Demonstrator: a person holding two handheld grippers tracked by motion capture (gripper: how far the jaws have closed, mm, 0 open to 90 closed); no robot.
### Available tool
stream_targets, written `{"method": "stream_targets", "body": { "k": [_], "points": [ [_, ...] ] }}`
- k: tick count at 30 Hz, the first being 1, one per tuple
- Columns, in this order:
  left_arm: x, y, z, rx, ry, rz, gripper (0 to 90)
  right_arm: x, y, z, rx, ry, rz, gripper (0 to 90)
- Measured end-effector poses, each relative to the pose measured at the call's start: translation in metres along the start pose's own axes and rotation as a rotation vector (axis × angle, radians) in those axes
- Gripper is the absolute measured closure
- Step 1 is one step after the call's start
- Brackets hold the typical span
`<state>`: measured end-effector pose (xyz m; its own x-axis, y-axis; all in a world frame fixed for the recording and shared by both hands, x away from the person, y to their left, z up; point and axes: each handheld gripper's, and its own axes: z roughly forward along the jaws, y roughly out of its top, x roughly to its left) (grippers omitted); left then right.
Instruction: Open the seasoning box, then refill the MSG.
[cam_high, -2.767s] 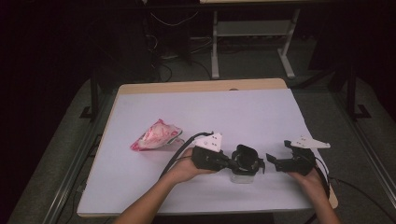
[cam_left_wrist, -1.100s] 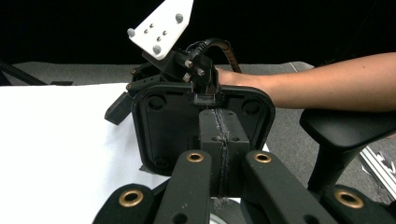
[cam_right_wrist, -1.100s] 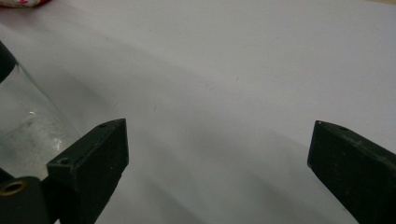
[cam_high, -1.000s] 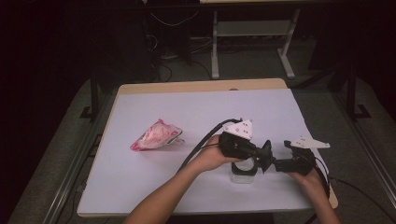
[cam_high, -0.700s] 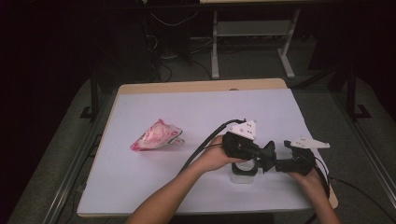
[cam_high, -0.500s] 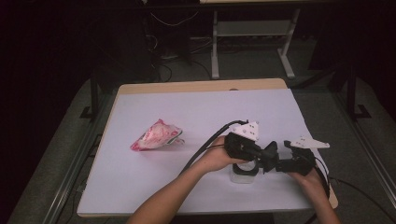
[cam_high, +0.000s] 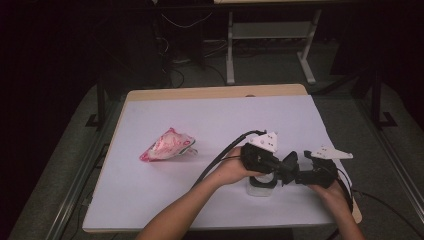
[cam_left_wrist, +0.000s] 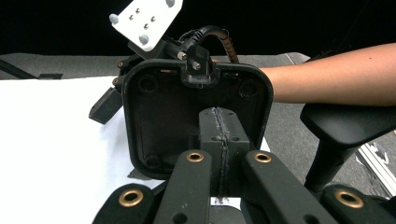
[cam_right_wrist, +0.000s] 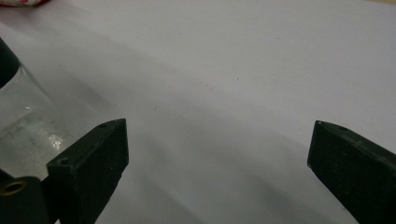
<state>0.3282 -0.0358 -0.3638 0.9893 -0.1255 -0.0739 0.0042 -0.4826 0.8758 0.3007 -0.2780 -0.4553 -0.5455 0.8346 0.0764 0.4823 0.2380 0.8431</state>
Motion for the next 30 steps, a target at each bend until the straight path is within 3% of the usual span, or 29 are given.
{"method": "stream_targets", "body": {
  "k": [10,15,30],
  "points": [
    [-0.003,-0.007,-0.011,0.002,0.013,-0.009,89.9,0.0,0.0,0.0,0.001,-0.002,-0.001,4.9],
    [-0.003,-0.014,-0.021,0.004,0.028,-0.032,89.9,0.0,0.0,0.0,0.001,0.0,0.0,4.9],
    [-0.016,-0.027,-0.071,0.014,0.121,-0.108,85.1,0.0,-0.001,-0.002,-0.02,-0.01,-0.012,4.9]
  ]
}}
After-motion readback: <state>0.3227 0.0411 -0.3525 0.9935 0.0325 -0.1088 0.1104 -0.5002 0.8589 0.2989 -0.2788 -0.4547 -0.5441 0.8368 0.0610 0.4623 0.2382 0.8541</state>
